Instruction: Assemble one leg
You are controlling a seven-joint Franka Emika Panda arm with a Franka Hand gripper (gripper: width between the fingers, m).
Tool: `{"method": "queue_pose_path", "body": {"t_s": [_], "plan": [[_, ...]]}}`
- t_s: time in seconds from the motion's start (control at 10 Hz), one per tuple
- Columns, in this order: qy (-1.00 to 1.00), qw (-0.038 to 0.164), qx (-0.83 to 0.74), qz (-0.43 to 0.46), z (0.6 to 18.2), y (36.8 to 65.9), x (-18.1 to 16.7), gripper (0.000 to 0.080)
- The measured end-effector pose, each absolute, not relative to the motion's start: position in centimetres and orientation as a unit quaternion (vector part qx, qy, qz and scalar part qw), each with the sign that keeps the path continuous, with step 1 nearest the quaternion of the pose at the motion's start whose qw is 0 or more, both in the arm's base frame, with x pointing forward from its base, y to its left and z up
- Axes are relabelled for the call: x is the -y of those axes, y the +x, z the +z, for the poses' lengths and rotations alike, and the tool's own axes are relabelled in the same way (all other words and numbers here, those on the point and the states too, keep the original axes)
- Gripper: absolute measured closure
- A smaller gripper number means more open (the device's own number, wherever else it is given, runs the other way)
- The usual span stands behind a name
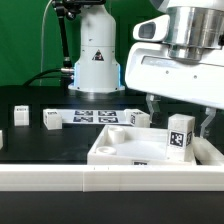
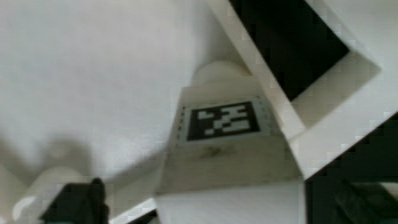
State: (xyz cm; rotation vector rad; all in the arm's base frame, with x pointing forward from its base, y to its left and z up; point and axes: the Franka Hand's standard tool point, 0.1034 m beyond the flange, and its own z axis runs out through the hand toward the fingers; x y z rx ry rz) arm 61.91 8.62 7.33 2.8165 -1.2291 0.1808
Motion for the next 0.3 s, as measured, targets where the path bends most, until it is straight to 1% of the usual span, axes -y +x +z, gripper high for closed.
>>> {"method": "queue_pose_path", "body": {"t_s": [0.3], "plan": [[0.914, 0.032, 0.399, 0.059, 7.33, 61.91, -8.60, 0.0150]]}}
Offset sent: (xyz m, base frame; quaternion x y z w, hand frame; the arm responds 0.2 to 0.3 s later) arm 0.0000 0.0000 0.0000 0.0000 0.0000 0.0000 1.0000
